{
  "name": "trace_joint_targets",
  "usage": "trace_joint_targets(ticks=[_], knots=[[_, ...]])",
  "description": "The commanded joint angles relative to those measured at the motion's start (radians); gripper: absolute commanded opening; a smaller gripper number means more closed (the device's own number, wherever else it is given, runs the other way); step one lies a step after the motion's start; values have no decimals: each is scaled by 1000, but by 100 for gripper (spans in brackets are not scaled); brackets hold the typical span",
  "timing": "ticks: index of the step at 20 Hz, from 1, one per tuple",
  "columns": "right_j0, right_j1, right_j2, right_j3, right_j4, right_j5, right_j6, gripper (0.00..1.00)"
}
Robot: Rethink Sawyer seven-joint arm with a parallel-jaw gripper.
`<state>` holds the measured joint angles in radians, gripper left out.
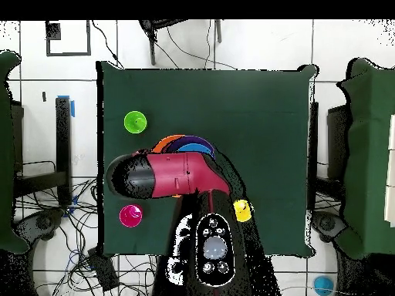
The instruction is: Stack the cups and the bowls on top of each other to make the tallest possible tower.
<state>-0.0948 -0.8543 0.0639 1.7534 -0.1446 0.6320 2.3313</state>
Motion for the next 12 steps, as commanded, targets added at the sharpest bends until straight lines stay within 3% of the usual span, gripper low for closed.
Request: trace_joint_targets(ticks=[1, 12], knots=[[41, 17, 71, -13, 20, 102, 23, 100], [65, 13, 56, -94, 38, 210, 26, 100]])
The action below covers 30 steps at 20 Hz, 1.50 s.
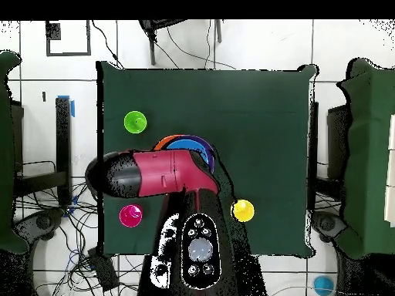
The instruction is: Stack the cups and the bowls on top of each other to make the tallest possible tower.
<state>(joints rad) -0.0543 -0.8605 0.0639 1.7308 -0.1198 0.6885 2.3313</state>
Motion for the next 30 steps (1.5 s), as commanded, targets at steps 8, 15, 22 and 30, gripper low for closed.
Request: trace_joint_targets(ticks=[8, 15, 22, 30], knots=[[56, 21, 47, -130, 23, 221, 56, 100], [94, 36, 33, -202, 26, 288, 100, 100], [140, 77, 17, -265, 36, 301, 152, 100], [161, 133, 6, -401, 47, 369, 152, 100]])
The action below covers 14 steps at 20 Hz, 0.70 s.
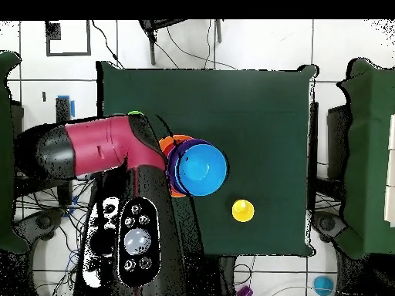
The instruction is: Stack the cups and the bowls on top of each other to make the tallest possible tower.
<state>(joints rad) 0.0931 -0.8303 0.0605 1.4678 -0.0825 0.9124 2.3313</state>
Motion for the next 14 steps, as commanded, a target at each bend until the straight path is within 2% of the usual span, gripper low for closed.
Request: trace_joint_targets(ticks=[1, 7, 14], knots=[[15, 109, 9, -160, 9, 168, 148, 100], [14, 167, 4, -252, -5, 211, 119, 100], [3, 218, 4, -282, -19, 199, 73, 100]])
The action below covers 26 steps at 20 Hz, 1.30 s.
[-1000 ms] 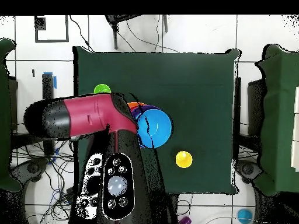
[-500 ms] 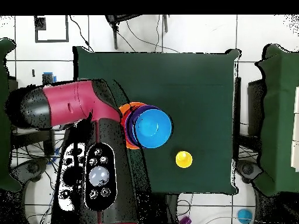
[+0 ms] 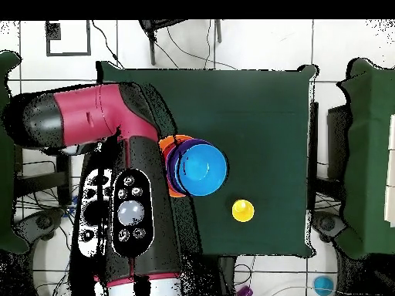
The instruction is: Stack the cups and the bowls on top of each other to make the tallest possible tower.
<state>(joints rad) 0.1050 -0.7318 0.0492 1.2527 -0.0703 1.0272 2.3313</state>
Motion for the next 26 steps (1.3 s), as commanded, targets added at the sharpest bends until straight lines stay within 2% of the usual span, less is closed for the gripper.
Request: trace_joint_targets(ticks=[1, 19, 26], knots=[[-12, 130, 17, -69, -32, 72, 65, 100], [-22, 132, 1, -50, -15, 45, 23, 100], [-15, 139, -18, 5, -21, -21, 46, 100]])
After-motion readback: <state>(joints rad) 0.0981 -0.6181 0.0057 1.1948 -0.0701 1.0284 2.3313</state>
